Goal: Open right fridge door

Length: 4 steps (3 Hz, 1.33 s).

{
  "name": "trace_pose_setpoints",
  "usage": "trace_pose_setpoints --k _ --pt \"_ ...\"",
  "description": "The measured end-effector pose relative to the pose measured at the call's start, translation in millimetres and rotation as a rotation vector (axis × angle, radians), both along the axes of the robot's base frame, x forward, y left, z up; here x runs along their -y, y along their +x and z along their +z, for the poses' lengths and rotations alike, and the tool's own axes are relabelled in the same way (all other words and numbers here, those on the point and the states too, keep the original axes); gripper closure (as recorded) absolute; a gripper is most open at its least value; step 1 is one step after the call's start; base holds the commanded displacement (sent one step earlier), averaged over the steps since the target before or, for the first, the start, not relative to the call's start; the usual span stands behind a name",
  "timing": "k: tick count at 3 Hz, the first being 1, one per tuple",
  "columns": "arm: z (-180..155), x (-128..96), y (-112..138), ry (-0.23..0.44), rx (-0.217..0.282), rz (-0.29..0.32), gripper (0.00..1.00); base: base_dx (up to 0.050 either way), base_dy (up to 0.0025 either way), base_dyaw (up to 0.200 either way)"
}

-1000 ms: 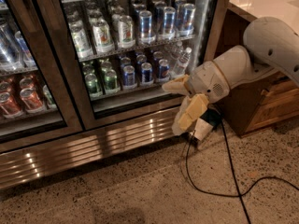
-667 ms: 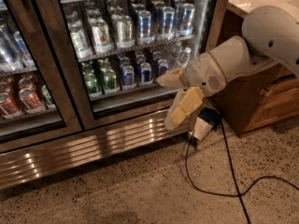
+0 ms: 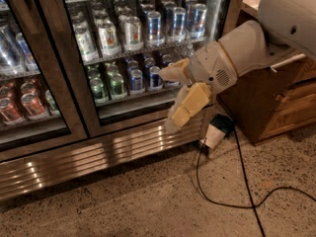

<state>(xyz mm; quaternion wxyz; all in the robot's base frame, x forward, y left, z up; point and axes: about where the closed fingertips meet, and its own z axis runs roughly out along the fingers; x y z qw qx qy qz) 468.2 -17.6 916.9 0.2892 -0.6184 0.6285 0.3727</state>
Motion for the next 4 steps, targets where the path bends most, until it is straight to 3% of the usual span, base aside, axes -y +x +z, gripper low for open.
trace_pose_setpoints --k 1,2,3,4 --pt "-11.0 -2.6 2.3 0.047 -0.049 0.042 0.0 0.0 0.0 0.0" --pt "-15.4 -8.4 -0.7 0.262 -0.093 0.155 0.0 0.0 0.0 0.0" --pt "-3.5 -18.8 -6.6 0.616 -0.088 0.329 0.0 0.0 0.0 0.0" --pt "-9.3 -20.9 -2.8 0.676 -0.094 0.339 0.0 0.0 0.0 0.0"
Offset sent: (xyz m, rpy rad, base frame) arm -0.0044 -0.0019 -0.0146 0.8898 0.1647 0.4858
